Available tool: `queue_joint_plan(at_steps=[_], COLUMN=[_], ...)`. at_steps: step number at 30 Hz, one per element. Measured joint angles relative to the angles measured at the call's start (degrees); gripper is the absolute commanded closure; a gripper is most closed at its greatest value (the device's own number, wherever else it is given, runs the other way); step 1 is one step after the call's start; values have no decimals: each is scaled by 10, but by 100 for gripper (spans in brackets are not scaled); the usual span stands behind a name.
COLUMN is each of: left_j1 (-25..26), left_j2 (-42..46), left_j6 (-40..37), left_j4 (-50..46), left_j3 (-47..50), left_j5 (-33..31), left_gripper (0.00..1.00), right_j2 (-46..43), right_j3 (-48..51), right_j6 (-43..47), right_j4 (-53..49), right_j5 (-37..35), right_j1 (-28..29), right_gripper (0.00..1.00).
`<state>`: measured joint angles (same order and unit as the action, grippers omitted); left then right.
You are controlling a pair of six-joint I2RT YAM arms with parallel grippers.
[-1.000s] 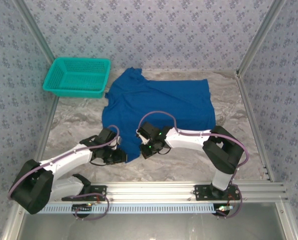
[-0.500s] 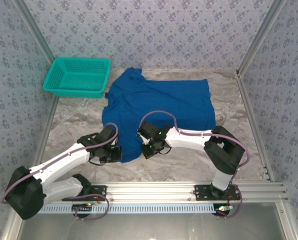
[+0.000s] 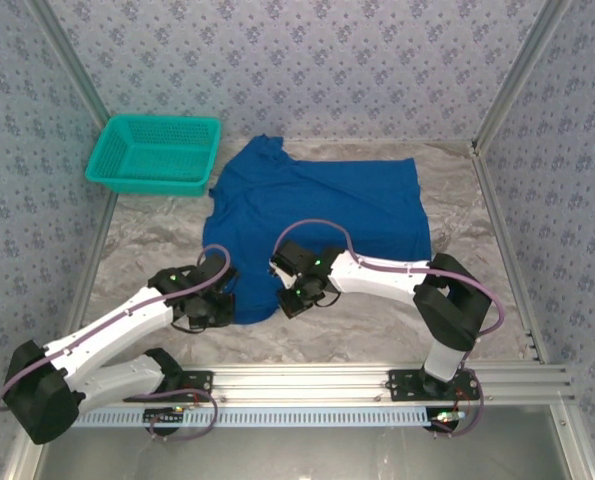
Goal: Fold the inside-out t-shirt
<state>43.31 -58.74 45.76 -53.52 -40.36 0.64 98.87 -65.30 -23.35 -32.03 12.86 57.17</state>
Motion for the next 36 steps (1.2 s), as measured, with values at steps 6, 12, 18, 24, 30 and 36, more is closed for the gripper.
queue_joint_plan(at_steps=[6, 12, 18, 24, 30, 36], left_j1=[30, 34, 13, -90, -164, -190], left_j2=[-37, -58, -26, 1, -2, -29], left_j6=[18, 15, 1, -8, -24, -43], left_j4=[-25, -34, -12, 64, 110, 169], left_j3=[0, -2, -26, 7, 60, 86], left_j5=[-9, -2, 16, 38, 46, 41], left_gripper=[75, 49, 43, 43, 43, 44], right_j2=[0, -5, -28, 9, 44, 52], right_j3=[7, 10, 13, 12, 19, 27], right_j6=[9, 36, 27, -21, -61, -82], right_j4=[-26, -60, 2, 72, 96, 103], right_j5=[24, 38, 71, 55, 49, 49], right_j1=[5, 3, -16, -19, -23, -21], right_gripper=[73, 66, 65, 60, 60, 80])
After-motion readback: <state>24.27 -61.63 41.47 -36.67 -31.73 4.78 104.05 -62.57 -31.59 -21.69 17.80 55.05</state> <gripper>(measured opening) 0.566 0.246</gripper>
